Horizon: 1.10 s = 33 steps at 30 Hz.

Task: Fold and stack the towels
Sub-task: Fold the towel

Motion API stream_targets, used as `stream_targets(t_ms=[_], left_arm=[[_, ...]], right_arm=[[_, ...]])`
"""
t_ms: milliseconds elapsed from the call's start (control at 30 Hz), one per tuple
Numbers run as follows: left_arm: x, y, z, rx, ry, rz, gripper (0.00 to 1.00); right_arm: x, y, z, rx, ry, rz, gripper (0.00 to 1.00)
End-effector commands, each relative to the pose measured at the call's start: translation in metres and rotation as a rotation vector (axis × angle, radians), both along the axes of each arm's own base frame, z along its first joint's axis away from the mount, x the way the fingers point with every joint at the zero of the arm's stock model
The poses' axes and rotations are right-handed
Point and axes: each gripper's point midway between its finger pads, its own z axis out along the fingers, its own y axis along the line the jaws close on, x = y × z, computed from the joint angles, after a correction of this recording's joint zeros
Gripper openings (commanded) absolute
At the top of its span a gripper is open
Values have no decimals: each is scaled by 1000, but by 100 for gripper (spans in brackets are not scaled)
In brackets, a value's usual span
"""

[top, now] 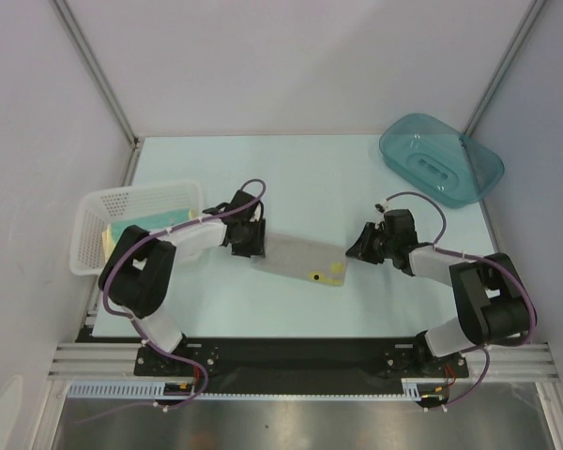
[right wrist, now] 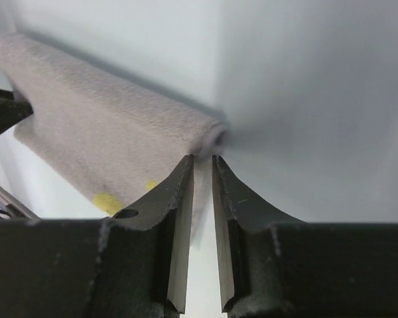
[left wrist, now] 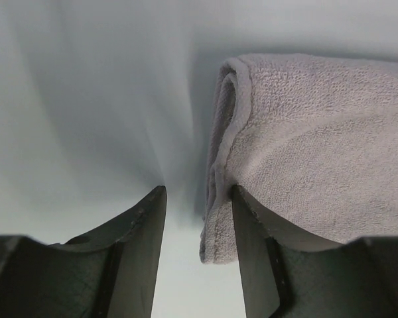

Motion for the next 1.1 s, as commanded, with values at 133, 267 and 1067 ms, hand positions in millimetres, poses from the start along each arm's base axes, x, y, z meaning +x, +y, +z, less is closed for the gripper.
stream_targets(t_ms=[133,267,1067], left_arm=[[-9,1,-2,-25,9,14,52],[-7,-2,15,-42,-12,0,58],[2,-16,-2,-212,120,-140,61]], right_arm=[[14,-12,-1,-52,-58,52,22],[15,-14,26,-65,-72,47,24],[-67,50,-6,44,-27,231,23]])
